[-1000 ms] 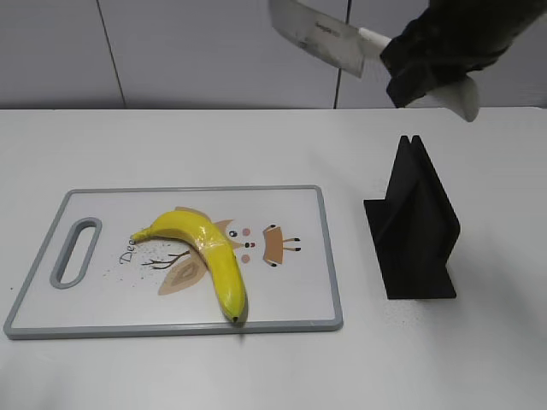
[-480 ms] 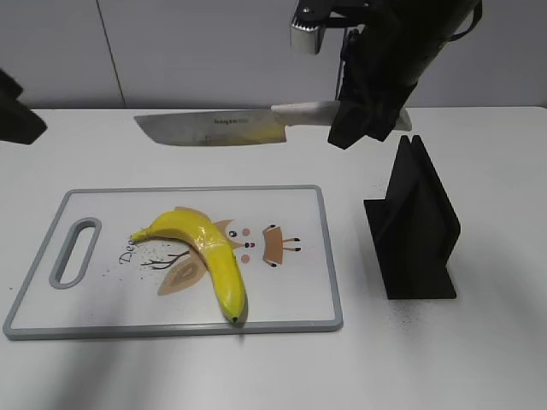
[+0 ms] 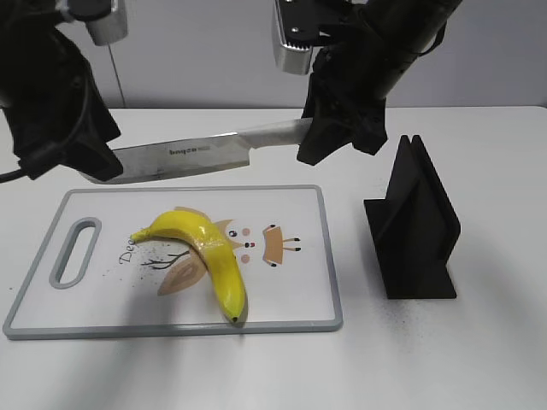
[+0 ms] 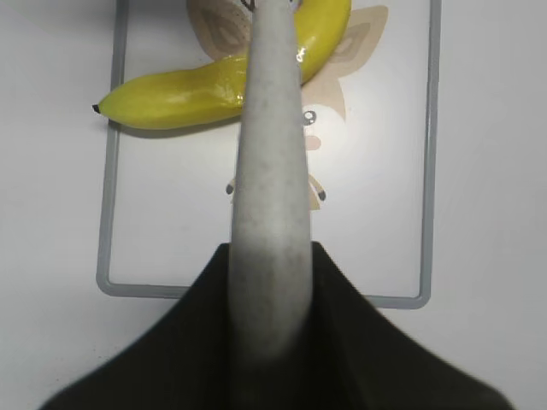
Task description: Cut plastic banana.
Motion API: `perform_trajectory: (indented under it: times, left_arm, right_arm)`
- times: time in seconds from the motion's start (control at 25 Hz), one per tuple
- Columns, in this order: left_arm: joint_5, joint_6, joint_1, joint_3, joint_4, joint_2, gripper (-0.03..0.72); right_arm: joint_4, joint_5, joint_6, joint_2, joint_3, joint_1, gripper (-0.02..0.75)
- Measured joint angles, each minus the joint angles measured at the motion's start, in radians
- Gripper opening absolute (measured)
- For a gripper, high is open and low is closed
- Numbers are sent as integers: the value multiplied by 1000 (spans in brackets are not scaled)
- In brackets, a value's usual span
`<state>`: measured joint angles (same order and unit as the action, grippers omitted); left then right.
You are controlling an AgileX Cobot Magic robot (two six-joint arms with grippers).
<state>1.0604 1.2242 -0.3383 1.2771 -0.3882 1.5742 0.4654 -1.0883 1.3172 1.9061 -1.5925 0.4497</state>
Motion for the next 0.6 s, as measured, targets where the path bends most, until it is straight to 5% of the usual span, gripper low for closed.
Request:
perform_trajectory:
  times: [0.24, 0.4, 0.6]
  left_arm:
    - [-67, 4, 0, 2, -4, 80, 501]
    - [-67, 5, 0, 2, -4, 103, 132]
    - [-77, 13, -1, -6, 5, 110, 17]
  right_arm:
    - [32, -11, 63, 0, 0, 0, 162]
    - [40, 27, 64, 6, -1, 0, 162]
    - [27, 46, 64, 75, -3, 0, 162]
